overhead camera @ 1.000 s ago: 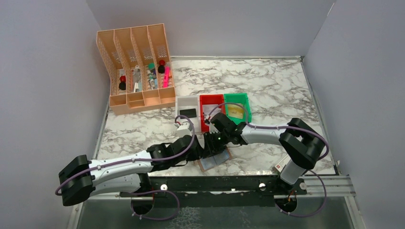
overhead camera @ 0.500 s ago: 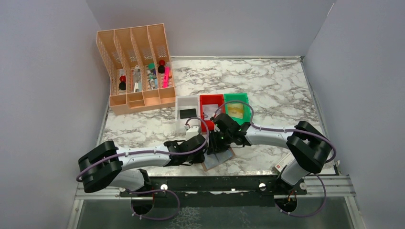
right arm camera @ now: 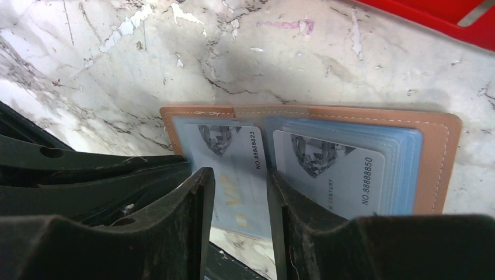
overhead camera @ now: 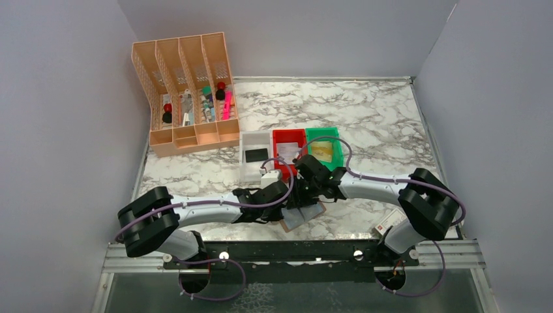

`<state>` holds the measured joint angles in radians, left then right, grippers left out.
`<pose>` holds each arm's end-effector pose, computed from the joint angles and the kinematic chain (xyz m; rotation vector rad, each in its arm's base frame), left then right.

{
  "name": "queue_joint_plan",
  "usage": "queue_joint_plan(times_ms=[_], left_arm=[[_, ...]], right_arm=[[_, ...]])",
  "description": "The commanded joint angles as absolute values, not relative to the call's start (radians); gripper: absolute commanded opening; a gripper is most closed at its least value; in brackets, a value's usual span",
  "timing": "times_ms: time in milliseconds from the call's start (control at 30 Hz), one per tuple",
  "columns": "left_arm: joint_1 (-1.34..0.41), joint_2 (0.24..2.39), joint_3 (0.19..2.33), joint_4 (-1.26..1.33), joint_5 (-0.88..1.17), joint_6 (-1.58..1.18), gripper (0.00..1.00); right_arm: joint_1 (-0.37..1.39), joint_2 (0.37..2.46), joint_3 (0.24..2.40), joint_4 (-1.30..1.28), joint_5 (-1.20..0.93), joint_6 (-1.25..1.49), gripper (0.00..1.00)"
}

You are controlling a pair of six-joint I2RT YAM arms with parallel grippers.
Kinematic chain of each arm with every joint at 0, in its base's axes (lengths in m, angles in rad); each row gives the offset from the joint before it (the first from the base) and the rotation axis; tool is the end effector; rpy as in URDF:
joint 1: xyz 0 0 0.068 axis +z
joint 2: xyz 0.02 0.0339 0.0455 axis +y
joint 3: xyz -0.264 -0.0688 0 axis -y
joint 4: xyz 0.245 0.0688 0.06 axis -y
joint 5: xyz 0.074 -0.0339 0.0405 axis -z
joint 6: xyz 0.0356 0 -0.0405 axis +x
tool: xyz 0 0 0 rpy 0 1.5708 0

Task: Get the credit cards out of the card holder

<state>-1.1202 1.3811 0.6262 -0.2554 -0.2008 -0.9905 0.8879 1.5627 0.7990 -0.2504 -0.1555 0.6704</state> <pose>0.1142 -0.2198 0.1564 0.0949 2.6446 -0.5311 0.1813 0.2316 0.1587 -0.3614 2.7427 0.7087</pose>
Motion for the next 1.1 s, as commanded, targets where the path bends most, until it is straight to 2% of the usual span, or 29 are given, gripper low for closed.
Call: queue_joint_plan(times_ms=[0,233,500,700,867,1067], left_arm=[[-1.119,1.423,0.619,-0.316,-0.172,-0.963,0.05],[-1.117,1.421,0.614,-0.316,-0.177,-0.966,0.00],[-1.115,1.410,0.561,-0.229,-0.160,-0.982,0.00],[-1.115,1.404,0.555,-0.223,-0.163,-0.986,0.00],[-1.113,1.379,0.543,-0.231,-0.177,-0.994,0.00],[-1.112,1.368,0.536,-0.250,-0.198,-0.993,0.00]], right_arm=[[0.869,1.539,0.779,-0.335,-0.045,0.660,0.44],[0.848,1.586,0.738,-0.272,-0.173,0.638,0.45],[0.766,1.559,0.622,-0.033,-0.530,0.670,0.39],[0.730,1.546,0.589,0.061,-0.640,0.715,0.26],[0.689,1.536,0.572,0.090,-0.674,0.726,0.05],[0.611,1.515,0.555,0.066,-0.680,0.705,0.03]])
